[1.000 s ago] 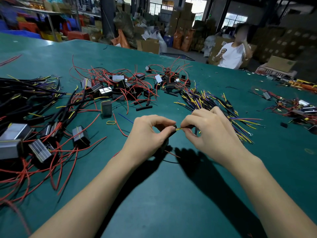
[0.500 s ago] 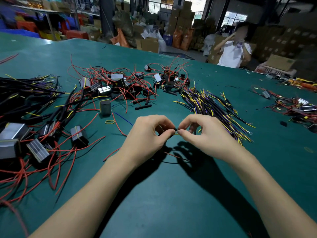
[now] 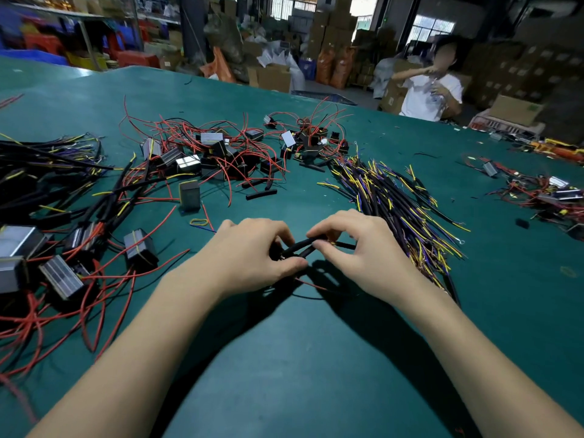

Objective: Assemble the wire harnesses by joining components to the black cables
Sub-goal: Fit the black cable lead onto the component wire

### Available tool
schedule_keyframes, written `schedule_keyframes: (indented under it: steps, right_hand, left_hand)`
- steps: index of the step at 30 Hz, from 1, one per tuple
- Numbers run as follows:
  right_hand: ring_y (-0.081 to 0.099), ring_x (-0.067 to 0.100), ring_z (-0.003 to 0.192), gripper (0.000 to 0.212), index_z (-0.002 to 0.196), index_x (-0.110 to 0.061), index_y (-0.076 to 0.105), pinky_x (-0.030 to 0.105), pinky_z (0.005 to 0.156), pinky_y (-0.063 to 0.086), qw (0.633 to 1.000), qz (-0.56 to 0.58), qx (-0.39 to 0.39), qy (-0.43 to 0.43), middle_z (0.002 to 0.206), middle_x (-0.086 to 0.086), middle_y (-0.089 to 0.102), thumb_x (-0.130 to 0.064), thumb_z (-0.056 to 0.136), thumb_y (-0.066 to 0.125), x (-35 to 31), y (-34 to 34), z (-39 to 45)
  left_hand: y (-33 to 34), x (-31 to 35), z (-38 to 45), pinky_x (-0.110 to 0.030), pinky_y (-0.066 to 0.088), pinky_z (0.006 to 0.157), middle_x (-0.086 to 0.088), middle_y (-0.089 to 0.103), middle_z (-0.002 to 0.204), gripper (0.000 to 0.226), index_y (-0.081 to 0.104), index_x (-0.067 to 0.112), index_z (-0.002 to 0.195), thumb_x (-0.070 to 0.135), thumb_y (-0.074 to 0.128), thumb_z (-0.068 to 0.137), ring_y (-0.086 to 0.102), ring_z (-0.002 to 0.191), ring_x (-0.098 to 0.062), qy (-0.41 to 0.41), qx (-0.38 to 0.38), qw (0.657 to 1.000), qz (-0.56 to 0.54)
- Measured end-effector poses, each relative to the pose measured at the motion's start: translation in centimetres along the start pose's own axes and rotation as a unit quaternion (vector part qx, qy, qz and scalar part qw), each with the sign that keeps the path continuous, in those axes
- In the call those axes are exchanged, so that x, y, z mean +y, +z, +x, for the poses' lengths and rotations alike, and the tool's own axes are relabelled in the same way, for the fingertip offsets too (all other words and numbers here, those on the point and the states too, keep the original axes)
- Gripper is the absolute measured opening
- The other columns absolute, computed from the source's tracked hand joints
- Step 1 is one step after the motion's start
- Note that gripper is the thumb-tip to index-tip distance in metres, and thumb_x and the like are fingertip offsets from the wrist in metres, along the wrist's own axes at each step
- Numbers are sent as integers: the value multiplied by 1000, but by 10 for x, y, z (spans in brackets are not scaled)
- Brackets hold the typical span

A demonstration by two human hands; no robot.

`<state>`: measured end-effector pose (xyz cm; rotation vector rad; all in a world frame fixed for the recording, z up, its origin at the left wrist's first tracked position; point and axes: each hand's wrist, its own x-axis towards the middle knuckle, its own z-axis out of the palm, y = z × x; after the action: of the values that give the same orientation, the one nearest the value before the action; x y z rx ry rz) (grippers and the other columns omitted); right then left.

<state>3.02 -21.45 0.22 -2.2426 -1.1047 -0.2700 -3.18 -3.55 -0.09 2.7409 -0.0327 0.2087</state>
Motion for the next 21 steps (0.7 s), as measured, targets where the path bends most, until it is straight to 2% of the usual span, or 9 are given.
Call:
schedule_keyframes:
  steps: [2, 5, 9, 12, 17, 19, 21]
  right_hand:
    - [56, 17, 86, 5, 88, -19, 72, 33, 77, 40, 998, -58, 8, -23, 84, -8, 66, -17, 84, 71, 2, 1, 0]
    - [52, 20, 88, 3, 85, -18, 71, 36, 77, 38, 996, -78, 12, -34, 85, -7, 64, -21, 84, 72, 5, 1, 0]
    - [50, 20, 86, 5, 83, -16, 71, 44, 79, 42, 998, -57, 14, -19, 82, -3, 62, -20, 83, 73, 8, 4, 0]
    - [50, 20, 84, 6, 80, -16, 71, 44, 79, 43, 999, -46, 12, -1, 80, -1, 61, -21, 83, 73, 11, 6, -1]
    - [55, 17, 84, 3, 83, -18, 76, 35, 80, 43, 999, -22, -15, 28, 81, -1, 64, -20, 82, 74, 15, 7, -2]
    - [58, 14, 85, 8, 90, -18, 77, 23, 80, 41, 998, -2, -44, 47, 83, -2, 66, -18, 83, 73, 18, 3, -4]
    - [59, 4, 81, 12, 94, -16, 76, 7, 73, 37, 995, 18, -64, 74, 83, -7, 68, -16, 83, 73, 22, -3, -6]
  left_hand:
    - [-1, -2, 0, -32, 38, 84, 12, 64, 94, 27, 63, 33, 93, 57, 56, 83, 57, 97, -15, -2, 3, 1000, 19]
    - [-4, -3, -1, -31, 32, 77, 10, 61, 86, 24, 63, 31, 84, 54, 56, 84, 56, 93, -16, 9, 19, 999, 40]
    - [-9, -4, 0, -32, 26, 76, 10, 58, 86, 26, 66, 30, 87, 54, 58, 83, 55, 92, -15, 16, 55, 994, 89]
    - [-12, -6, 0, -33, 26, 79, 11, 56, 90, 26, 65, 32, 90, 56, 58, 83, 54, 98, -14, 11, 59, 993, 100]
    - [-6, 3, 0, -32, 22, 77, 14, 55, 86, 16, 62, 35, 95, 47, 55, 87, 48, 100, -12, 42, 77, 994, 70]
    - [-3, 6, 1, -31, 20, 75, 13, 62, 89, 12, 63, 34, 95, 39, 54, 90, 53, 97, -12, 46, 83, 995, 40]
    - [-1, 6, 1, -30, 23, 77, 13, 66, 88, 10, 64, 33, 96, 34, 56, 90, 56, 95, -13, 41, 89, 995, 13]
